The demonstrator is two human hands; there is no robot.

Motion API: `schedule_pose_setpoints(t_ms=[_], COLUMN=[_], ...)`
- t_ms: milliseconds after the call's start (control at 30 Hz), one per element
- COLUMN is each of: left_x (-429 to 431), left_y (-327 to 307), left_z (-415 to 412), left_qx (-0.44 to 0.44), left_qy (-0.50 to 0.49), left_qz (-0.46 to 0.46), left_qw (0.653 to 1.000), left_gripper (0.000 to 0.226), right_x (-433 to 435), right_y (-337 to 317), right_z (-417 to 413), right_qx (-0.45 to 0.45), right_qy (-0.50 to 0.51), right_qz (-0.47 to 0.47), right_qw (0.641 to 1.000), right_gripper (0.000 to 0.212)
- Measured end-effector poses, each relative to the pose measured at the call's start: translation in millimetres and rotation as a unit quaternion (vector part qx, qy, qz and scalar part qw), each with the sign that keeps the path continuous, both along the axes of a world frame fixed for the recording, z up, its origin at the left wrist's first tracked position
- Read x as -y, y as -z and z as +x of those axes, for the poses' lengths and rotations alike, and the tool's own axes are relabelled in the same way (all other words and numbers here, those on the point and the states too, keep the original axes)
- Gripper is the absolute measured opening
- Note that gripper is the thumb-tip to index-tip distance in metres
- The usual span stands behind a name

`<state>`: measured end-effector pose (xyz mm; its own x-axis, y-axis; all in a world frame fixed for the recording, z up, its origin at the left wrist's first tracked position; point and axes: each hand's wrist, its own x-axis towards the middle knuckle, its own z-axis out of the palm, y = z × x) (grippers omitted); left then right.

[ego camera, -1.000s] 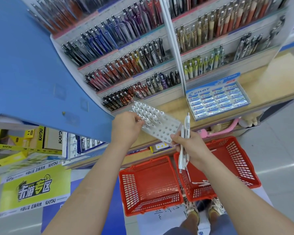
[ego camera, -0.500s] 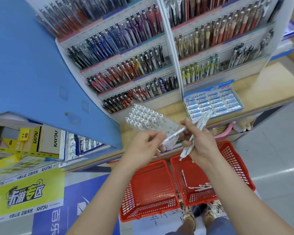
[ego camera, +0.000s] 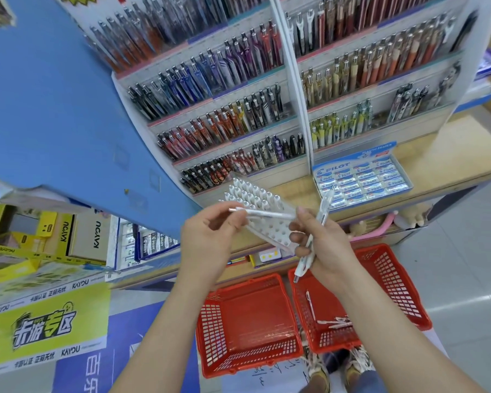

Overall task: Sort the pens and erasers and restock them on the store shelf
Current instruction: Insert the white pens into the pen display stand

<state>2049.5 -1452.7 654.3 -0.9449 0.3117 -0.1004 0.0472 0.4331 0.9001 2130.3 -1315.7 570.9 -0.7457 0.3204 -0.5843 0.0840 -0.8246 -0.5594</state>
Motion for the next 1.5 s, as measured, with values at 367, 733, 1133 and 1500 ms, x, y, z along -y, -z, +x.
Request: schedule_pose_setpoints(t_ms=[367, 733, 1133, 1500], left_x=[8, -4, -8, -14], left_y=[19, 54, 67, 66], left_z=[-34, -43, -45, -47], left_qx=[-0.207, -0.181, -0.19, -0.164], left_qy=[0.072, 0.097, 0.128, 0.104], left_qz=[-0.229, -0.264, -0.292, -0.346], left_qw=[0.948, 0.942, 0.929, 0.918], left_gripper=[0.007, 0.013, 0.008, 0.016], right_x=[-13, -7, 6, 7], right_y=[17, 31, 41, 39], right_z=[12, 13, 10, 0], right_qx=[0.051, 0.06, 0.038, 0.059], right_qy=[-0.027, -0.065, -0.069, -0.074], right_qz=[0.036, 0.064, 0.173, 0.216], right_qw=[0.998, 0.994, 0.982, 0.972], right_gripper=[0.027, 0.021, 0.029, 0.044])
